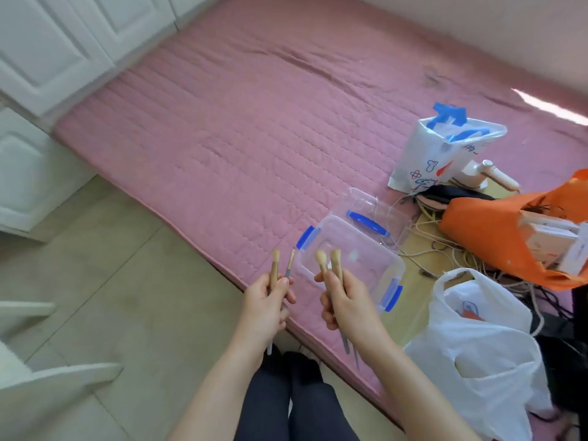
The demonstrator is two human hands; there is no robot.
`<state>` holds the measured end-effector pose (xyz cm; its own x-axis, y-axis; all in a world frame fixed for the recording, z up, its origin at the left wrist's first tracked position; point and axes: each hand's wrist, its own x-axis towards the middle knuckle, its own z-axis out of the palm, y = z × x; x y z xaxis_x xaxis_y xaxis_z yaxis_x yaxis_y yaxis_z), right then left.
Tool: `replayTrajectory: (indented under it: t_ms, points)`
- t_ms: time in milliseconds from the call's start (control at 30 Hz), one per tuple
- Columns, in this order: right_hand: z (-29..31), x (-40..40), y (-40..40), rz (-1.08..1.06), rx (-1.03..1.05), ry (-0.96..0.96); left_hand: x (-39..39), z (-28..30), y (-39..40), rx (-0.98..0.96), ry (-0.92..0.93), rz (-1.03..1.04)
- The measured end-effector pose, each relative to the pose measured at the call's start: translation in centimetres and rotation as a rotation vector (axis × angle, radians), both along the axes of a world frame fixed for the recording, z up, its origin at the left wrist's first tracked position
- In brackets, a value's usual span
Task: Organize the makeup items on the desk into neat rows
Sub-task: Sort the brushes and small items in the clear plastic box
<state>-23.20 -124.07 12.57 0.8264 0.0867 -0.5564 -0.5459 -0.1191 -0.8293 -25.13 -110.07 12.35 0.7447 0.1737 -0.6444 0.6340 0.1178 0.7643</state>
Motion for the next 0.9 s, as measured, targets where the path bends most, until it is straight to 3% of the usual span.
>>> replayTrajectory:
  t_ms: [467, 900]
  points:
    - [3.7, -4.8, 14.2, 0.507, -0.148, 0.031, -11.9, 4.1, 13.4, 0.014, 0.047, 0.528]
    - [5.1, -10.7, 32.9, 0.757, -0.081, 0.011, -20.8, 5.7, 30.0, 0.095, -0.008, 0.761]
